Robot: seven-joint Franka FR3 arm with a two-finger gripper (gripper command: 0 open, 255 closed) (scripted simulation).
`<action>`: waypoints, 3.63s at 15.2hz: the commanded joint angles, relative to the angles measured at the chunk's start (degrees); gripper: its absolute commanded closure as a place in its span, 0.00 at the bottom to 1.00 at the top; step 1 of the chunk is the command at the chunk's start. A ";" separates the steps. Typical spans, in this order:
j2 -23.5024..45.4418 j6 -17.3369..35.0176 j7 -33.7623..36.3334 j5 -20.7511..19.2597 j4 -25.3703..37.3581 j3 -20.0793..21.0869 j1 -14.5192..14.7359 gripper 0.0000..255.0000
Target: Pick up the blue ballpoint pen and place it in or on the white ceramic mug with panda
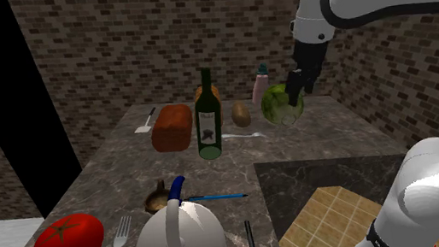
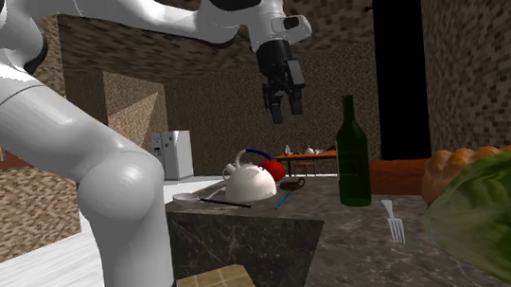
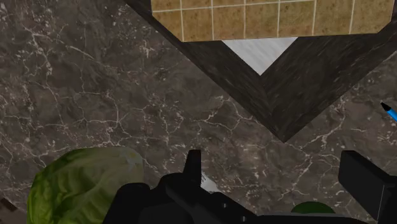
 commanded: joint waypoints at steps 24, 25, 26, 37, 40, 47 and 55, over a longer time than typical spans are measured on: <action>33.88 25.29 -18.17 4.70 0.49 9.98 16.86 0.00; 35.32 26.14 -18.89 4.73 0.73 10.54 17.50 0.00; 35.91 26.48 -19.18 4.73 0.83 10.78 17.75 0.00; 38.92 32.79 -18.50 3.84 -2.55 10.96 17.49 0.00; 38.92 32.79 -18.50 3.84 -2.55 10.96 17.49 0.00; 38.92 32.79 -18.50 3.84 -2.54 10.97 17.49 1.00; 36.91 29.46 -19.08 4.42 -1.17 10.78 17.59 1.00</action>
